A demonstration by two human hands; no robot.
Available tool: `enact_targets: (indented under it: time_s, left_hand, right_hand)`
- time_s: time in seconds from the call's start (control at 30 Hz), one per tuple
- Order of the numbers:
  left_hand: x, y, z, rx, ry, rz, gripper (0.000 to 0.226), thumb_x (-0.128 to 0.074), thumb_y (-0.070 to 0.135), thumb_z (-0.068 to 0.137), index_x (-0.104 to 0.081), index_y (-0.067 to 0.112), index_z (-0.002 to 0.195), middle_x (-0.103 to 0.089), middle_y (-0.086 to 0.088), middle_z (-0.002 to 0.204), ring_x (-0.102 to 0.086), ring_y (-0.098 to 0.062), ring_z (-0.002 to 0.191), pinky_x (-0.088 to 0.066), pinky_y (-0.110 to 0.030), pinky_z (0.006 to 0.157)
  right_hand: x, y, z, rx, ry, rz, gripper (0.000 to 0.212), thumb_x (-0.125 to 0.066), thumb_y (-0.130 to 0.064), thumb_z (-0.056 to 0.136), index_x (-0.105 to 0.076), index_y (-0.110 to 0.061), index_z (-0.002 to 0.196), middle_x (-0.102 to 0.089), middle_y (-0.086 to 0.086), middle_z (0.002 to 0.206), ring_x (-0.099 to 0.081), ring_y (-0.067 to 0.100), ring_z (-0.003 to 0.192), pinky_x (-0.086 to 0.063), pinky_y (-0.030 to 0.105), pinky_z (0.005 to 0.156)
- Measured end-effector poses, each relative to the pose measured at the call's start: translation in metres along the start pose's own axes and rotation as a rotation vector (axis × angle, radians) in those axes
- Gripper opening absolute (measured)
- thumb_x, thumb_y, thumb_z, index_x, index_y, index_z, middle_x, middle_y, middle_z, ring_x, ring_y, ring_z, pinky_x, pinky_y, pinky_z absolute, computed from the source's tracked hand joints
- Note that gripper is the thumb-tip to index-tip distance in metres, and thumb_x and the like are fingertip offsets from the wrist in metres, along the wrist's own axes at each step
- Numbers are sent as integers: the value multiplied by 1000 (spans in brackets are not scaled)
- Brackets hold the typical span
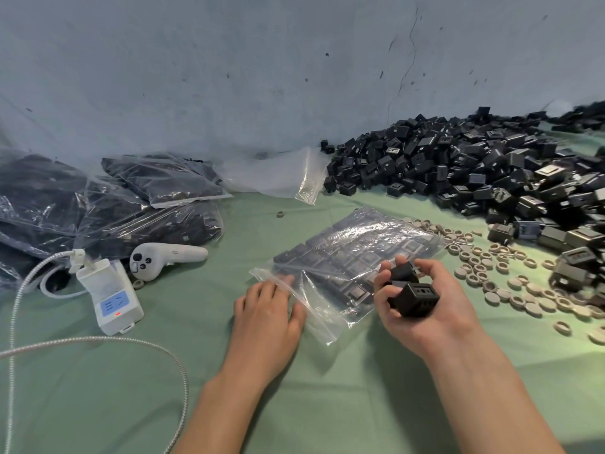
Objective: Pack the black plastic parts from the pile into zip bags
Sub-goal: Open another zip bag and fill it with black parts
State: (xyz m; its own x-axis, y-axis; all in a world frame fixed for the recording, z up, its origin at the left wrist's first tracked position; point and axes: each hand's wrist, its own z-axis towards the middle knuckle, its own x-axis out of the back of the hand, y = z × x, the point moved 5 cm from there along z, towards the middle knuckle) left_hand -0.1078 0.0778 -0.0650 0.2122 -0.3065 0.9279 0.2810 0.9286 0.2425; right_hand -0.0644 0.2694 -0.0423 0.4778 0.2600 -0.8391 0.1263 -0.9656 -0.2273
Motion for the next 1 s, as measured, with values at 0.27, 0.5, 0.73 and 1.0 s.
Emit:
enact_targets:
  time_s: [0.27,0.5,0.73,1.0]
  left_hand:
    - [40,-5,-12,123,274,-158,19,-53,10,92,-68,20,96,-64,0,100,-56,-27,97,-41,-40,85]
    - [67,83,-37,-262,117,-602,29,-45,43,97,-57,35,122,-53,18,107,-55,1,99,-44,-16,86]
    - [54,100,-45,-361,-3,-654,32,-49,42,97,-54,34,128,-51,20,122,-50,-2,118,-44,-23,95]
    - [42,-12,-19,424,28,-1051,14,-51,20,101,-61,29,104,-69,5,92,-69,-2,71,-54,-22,62]
  right_hand:
    - [1,-1,1,19,6,-28,14,-59,-18,74,-62,-14,87,-63,6,80,-56,18,58,-41,19,41]
    - [-9,14,1,114,1,-235,9,-53,-25,90,-59,-19,88,-61,3,78,-54,16,56,-43,18,42]
    - [-7,20,-3,170,0,-273,8,-55,-25,89,-58,-18,88,-58,4,77,-55,17,57,-54,29,50]
    - [-4,18,-3,203,35,-307,5,-53,-20,89,-56,-18,93,-57,5,73,-50,15,56,-37,19,36]
